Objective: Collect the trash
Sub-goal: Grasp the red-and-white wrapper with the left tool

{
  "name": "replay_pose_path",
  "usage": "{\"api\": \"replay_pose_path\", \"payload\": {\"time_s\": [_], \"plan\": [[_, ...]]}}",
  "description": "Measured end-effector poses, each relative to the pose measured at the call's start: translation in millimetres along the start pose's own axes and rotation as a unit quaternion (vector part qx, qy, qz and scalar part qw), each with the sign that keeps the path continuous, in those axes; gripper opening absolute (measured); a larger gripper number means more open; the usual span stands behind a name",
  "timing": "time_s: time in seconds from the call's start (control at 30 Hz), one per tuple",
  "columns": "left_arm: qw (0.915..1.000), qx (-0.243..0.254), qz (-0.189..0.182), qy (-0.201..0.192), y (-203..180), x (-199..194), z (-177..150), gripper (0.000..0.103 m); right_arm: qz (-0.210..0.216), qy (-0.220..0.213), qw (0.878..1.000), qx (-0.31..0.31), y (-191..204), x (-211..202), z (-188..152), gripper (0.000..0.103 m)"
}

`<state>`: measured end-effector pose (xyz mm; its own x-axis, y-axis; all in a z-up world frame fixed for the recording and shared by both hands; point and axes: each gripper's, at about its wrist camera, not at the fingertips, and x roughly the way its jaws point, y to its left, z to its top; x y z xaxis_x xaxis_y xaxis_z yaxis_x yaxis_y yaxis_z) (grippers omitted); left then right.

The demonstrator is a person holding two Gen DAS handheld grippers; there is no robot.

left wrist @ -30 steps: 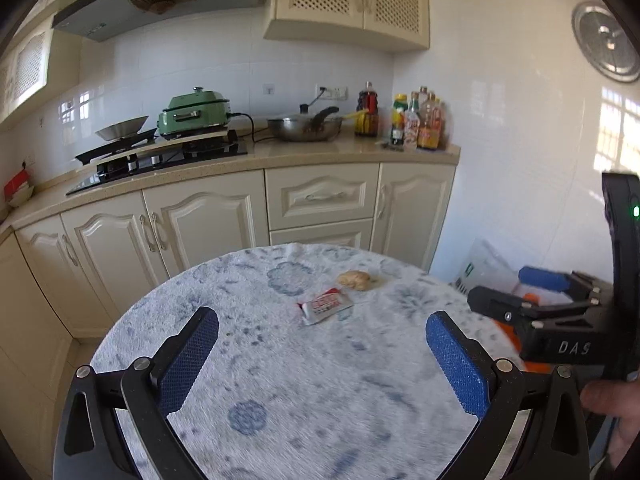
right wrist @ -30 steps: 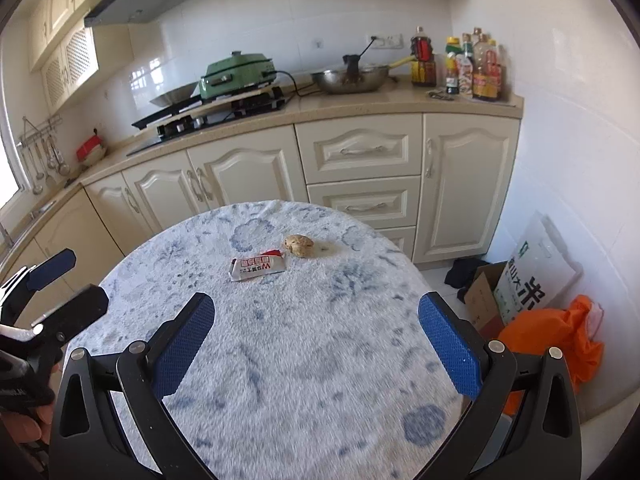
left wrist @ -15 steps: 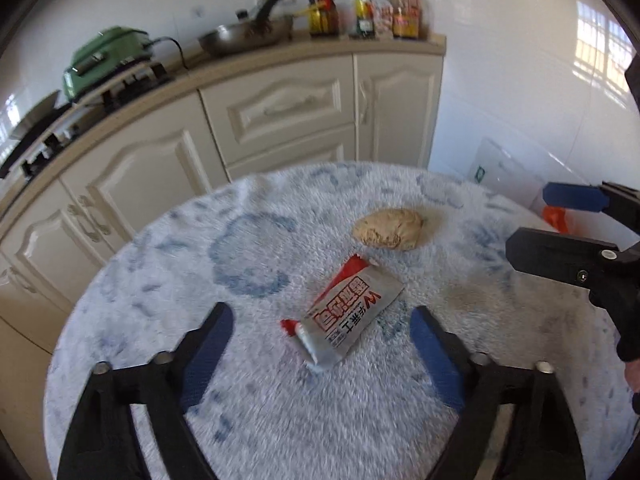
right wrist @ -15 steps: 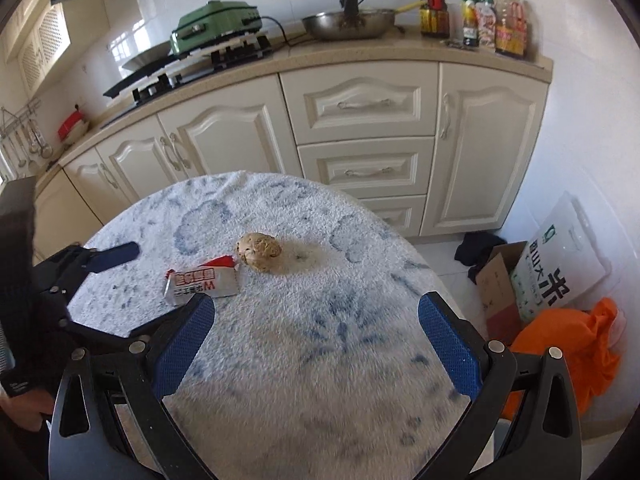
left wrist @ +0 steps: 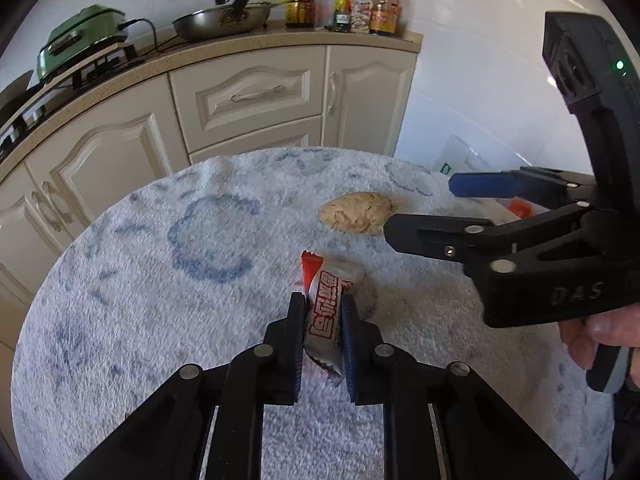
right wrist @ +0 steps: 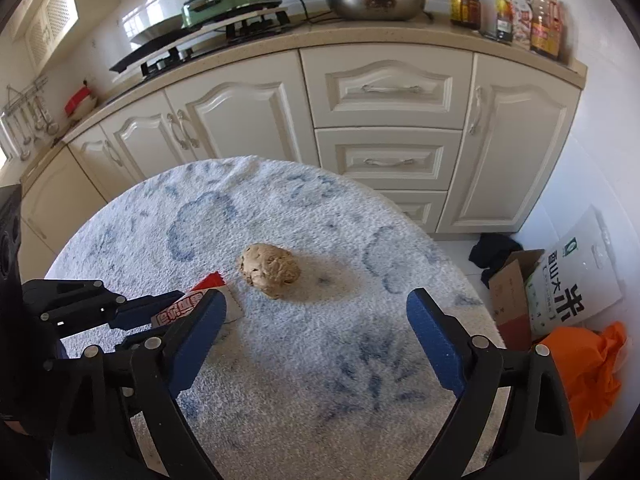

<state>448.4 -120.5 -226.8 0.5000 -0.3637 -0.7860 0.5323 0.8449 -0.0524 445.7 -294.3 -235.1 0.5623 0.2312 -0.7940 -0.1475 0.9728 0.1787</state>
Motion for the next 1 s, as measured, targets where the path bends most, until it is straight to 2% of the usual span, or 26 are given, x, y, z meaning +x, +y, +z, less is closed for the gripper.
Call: {"api": "replay_pose_path", "payload": {"time_s": [0.17,0.27,0.33,0.37,0.4,0.53,0.63,0.83,1.0], "plan": [[0.9992,-0.038,0.013,-0.004,18,-14,-14,0.012,0.005,0.015,0.999,-0.030,16,19,9,0.084],[0.9983,-0.055,0.019,-0.010,30,-18,-22,0.012,-0.003,0.024,0.999,-0.048,22,36,14,0.075],[0.9973,-0.068,0.025,-0.012,38,-20,-27,0.012,-0.021,0.019,0.997,-0.068,28,40,13,0.065],[0.9969,-0.073,0.024,-0.014,35,-24,-31,0.012,-0.018,0.019,0.997,-0.075,31,38,13,0.047],[0.9964,-0.080,0.024,-0.016,35,-28,-34,0.012,-0.007,0.019,0.997,-0.073,33,37,12,0.041],[0.9944,-0.099,0.025,-0.023,29,-49,-54,0.012,-0.013,0.018,0.996,-0.085,43,32,5,0.039],[0.9925,-0.114,0.023,-0.036,21,-73,-66,0.012,0.021,0.020,0.998,-0.063,42,20,-3,0.038],[0.9887,-0.134,0.019,-0.065,10,-112,-88,0.012,0.034,0.006,0.997,-0.064,54,-26,-34,0.038],[0.9869,-0.130,0.019,-0.094,-14,-143,-105,0.012,0.055,-0.012,0.997,-0.055,57,-72,-63,0.038]]}}
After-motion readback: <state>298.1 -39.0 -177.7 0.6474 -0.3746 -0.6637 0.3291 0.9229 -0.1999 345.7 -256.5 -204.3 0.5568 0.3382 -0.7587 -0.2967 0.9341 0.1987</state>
